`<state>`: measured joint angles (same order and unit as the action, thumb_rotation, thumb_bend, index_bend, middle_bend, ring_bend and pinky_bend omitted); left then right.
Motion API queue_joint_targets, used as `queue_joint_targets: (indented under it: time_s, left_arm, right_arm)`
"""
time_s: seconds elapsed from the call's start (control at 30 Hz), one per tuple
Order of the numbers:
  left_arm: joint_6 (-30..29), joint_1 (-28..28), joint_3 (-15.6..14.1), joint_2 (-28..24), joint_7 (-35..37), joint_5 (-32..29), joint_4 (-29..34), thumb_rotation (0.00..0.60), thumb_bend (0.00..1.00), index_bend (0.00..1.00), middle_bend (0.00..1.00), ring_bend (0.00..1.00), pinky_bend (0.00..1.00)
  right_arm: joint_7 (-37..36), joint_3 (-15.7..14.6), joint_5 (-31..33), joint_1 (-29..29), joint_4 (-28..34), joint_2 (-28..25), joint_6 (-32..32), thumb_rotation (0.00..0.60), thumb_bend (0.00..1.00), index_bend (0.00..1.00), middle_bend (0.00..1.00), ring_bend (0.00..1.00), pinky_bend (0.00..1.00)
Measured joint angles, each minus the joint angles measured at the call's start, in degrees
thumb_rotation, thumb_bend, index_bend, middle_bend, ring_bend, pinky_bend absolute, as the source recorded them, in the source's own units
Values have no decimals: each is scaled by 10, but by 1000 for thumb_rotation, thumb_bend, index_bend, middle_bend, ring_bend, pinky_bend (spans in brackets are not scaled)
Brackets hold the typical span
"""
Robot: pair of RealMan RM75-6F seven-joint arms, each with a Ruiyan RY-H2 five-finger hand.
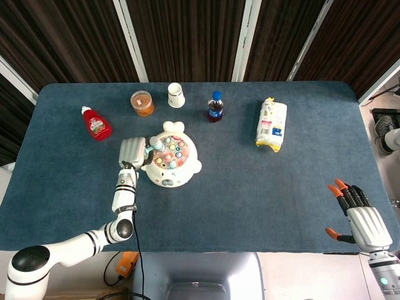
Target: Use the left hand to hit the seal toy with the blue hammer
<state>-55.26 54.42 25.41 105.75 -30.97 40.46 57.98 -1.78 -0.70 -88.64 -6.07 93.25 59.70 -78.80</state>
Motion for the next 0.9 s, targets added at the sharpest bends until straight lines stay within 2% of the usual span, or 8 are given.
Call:
queue_joint_targets:
  time_s: [0.63, 0.77, 0.9]
  left_arm:
    - [14, 10, -13, 14, -10, -15, -24, 600, 789, 650, 1000, 1000, 1000]
    - [2, 10, -11, 11, 2, 0, -13, 600, 789, 650, 1000, 1000, 1000]
    - [-15, 4, -12, -2, 5, 12, 23, 600, 788, 649, 1000, 1000, 1000]
  right_arm:
    - [-3, 0, -3, 1, -1, 0, -3, 600, 232, 0, 0, 0, 0]
    - [-5, 0, -3, 2, -1, -1, -7, 600, 232, 0, 0, 0, 0]
    - [-4, 0, -3, 2, -1, -1, -5, 600, 232, 0, 0, 0, 0]
